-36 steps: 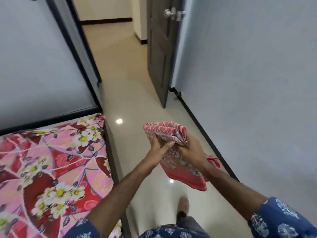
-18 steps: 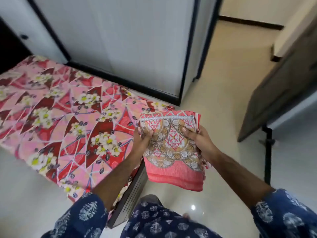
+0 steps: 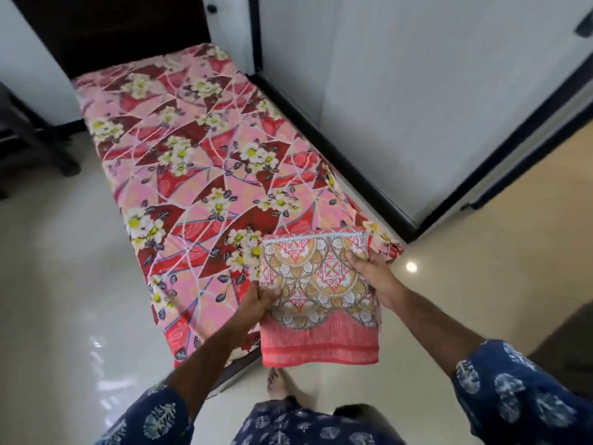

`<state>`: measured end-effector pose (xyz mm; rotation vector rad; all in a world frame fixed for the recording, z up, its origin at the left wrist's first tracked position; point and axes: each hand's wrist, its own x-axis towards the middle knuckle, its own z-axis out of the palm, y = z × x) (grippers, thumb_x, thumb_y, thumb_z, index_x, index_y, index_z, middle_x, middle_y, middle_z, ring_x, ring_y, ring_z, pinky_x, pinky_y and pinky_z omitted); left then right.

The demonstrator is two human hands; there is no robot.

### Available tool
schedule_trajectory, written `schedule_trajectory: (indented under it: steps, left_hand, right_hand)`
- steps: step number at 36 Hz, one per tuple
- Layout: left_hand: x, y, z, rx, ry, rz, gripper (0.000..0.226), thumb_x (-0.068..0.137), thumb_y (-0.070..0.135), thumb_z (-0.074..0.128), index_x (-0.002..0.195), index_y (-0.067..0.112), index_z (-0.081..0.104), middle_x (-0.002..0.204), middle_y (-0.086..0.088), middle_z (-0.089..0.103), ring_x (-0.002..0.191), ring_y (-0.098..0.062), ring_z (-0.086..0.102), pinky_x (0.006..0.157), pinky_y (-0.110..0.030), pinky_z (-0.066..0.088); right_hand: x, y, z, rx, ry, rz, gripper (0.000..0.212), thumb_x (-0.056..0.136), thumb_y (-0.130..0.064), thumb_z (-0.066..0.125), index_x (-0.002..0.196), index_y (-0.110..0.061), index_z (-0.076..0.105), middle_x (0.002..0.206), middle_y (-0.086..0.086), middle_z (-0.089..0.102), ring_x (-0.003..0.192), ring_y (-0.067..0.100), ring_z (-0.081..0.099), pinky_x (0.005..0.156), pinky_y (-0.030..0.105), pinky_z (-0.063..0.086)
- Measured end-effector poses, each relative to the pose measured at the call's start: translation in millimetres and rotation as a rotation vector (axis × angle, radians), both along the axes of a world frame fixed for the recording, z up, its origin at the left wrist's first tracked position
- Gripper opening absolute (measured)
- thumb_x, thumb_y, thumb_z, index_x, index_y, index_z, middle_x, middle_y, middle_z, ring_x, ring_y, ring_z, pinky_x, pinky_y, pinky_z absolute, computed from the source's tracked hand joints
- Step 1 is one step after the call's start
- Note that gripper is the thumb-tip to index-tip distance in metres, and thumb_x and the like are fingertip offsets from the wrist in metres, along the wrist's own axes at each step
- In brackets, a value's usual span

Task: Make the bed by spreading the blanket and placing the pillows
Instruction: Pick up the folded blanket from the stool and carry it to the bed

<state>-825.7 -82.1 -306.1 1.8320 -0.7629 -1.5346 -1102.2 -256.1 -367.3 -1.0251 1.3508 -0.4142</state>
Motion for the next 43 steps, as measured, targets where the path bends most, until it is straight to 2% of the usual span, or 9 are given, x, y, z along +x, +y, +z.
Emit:
schedule_trajectory:
  steps: [4, 7, 16, 21, 26, 30, 34, 40, 43]
  left_hand:
    - [13, -23, -12, 0.007, 0.012, 0.059, 0.049, 0.097, 0.031, 0.063, 0.128, 0.010, 0.032, 0.098, -0.002, 0.055, 0.088, -0.012, 0.062, 0.060, -0.013, 0.049]
    - [11, -38, -11, -0.022, -0.012, 0.147, 0.053, 0.099, 0.020, 0.061, 0.136, -0.003, 0.031, 0.101, -0.015, 0.054, 0.072, -0.003, 0.055, 0.055, -0.011, 0.050]
    - [8, -110, -30, -0.044, -0.161, 0.329, 0.064, 0.095, 0.030, 0.067, 0.144, 0.002, 0.037, 0.106, 0.000, 0.061, 0.077, -0.001, 0.064, 0.056, -0.009, 0.049]
    - [2, -145, -82, -0.004, -0.514, 0.212, 0.069, 0.093, 0.015, 0.068, 0.152, 0.009, 0.033, 0.144, -0.016, 0.046, 0.129, -0.030, 0.050, 0.107, -0.043, 0.044]
    - [-12, -167, -140, 0.103, -0.516, -0.025, 0.055, 0.089, 0.010, 0.070, 0.140, 0.005, 0.049, 0.138, -0.018, 0.046, 0.130, -0.033, 0.047, 0.103, -0.031, 0.036]
    - [-20, -166, -185, 0.141, -0.527, -0.112, 0.053, 0.088, 0.014, 0.071, 0.137, 0.005, 0.052, 0.136, -0.016, 0.051, 0.129, -0.031, 0.049, 0.101, -0.029, 0.038]
    - [-24, -170, -217, 0.163, -0.543, -0.090, 0.055, 0.087, 0.010, 0.069, 0.139, 0.005, 0.051, 0.139, -0.016, 0.050, 0.132, -0.030, 0.045, 0.102, -0.026, 0.034]
    - [-23, -182, -247, 0.144, -0.636, 0.005, 0.081, 0.076, 0.000, 0.067, 0.148, 0.016, 0.034, 0.158, -0.017, 0.024, 0.146, -0.038, 0.025, 0.114, -0.056, 0.035]
    - [-22, -186, -263, 0.137, -0.559, 0.109, 0.088, 0.082, 0.000, 0.066, 0.154, 0.025, 0.022, 0.161, -0.013, 0.014, 0.148, -0.039, 0.022, 0.113, -0.059, 0.036]
  right_hand:
    - [26, -46, 1, -0.004, 0.047, 0.102, 0.121, 0.058, -0.077, 0.084, 0.154, -0.024, 0.034, 0.145, 0.000, 0.059, 0.130, 0.024, 0.059, 0.112, 0.058, 0.043]
    - [32, -84, -16, -0.004, 0.045, 0.117, 0.120, 0.055, -0.078, 0.085, 0.153, -0.027, 0.038, 0.150, 0.003, 0.054, 0.134, 0.027, 0.055, 0.111, 0.060, 0.042]
    - [80, -161, 43, -0.001, 0.026, 0.238, 0.098, 0.061, -0.067, 0.086, 0.142, -0.021, 0.056, 0.133, 0.000, 0.068, 0.127, 0.025, 0.061, 0.114, 0.050, 0.042]
    - [87, -201, -4, -0.312, 0.236, 0.330, 0.057, 0.103, -0.034, 0.059, 0.153, -0.015, 0.038, 0.136, -0.008, 0.047, 0.121, 0.017, 0.056, 0.096, 0.035, 0.048]
    - [79, -210, -90, -0.266, 0.374, 0.692, 0.028, 0.095, -0.005, 0.065, 0.122, -0.003, 0.061, 0.120, 0.011, 0.067, 0.107, 0.026, 0.067, 0.073, 0.020, 0.052]
    - [73, -199, -145, -0.270, 0.375, 0.844, 0.047, 0.090, -0.003, 0.071, 0.134, -0.012, 0.057, 0.121, -0.004, 0.063, 0.103, 0.013, 0.065, 0.093, 0.034, 0.057]
    - [51, -207, -236, -0.240, 0.406, 0.807, 0.057, 0.083, -0.026, 0.076, 0.137, -0.031, 0.056, 0.127, -0.005, 0.062, 0.113, 0.012, 0.063, 0.097, 0.034, 0.057]
    - [73, -211, -207, -0.401, 0.459, 0.589, 0.068, 0.081, -0.007, 0.081, 0.141, -0.006, 0.047, 0.131, 0.011, 0.039, 0.118, 0.021, 0.044, 0.101, 0.030, 0.042]
    - [77, -222, -220, -0.409, 0.442, 0.519, 0.075, 0.080, -0.011, 0.083, 0.144, -0.008, 0.043, 0.134, 0.003, 0.039, 0.121, 0.013, 0.046, 0.103, 0.024, 0.044]
